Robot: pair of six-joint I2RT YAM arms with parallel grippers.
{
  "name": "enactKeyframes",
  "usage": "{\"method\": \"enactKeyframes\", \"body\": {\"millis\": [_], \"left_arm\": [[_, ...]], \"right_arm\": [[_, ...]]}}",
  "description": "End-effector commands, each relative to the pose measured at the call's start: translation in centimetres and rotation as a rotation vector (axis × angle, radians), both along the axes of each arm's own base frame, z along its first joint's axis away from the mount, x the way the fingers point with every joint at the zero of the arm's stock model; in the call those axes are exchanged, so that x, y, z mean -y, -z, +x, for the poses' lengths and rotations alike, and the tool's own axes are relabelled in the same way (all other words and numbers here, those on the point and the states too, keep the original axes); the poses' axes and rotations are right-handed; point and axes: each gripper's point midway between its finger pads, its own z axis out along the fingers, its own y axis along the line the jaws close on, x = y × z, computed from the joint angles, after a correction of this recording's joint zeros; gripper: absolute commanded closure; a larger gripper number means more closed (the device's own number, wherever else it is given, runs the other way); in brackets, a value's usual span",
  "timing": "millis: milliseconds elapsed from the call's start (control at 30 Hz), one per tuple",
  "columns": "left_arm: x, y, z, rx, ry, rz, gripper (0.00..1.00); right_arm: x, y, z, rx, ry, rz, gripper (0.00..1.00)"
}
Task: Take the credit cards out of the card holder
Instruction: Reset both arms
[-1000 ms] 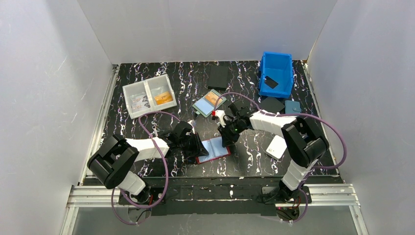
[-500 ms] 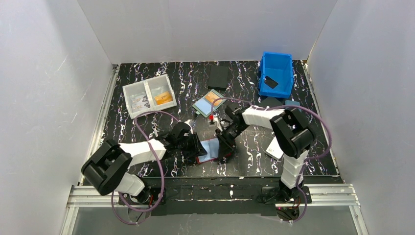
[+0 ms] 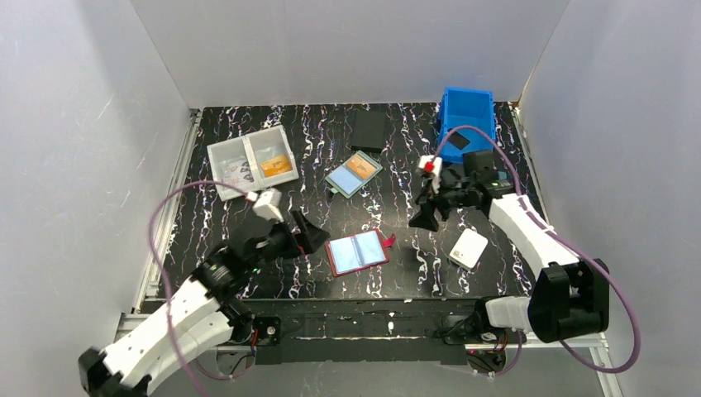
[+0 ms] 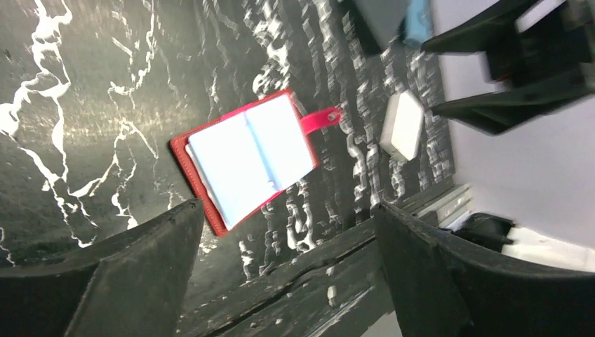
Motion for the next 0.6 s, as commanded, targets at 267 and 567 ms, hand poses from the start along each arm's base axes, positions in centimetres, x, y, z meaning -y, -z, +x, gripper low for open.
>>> {"method": "enactKeyframes", "body": {"millis": [267, 567], "left_arm": [[-8.1, -10.0, -2.8, 0.315, -0.078, 0.117, 0.02], [-10.3, -13.1, -1.4, 0.274, -0.104, 0.364, 0.02]], "right_arm": [[9.8, -6.7, 6.0, 0.144, 0.498, 0.165, 0.02], [14.2, -14.9, 8.0, 0.113, 0.925, 0.154, 0.02]]}}
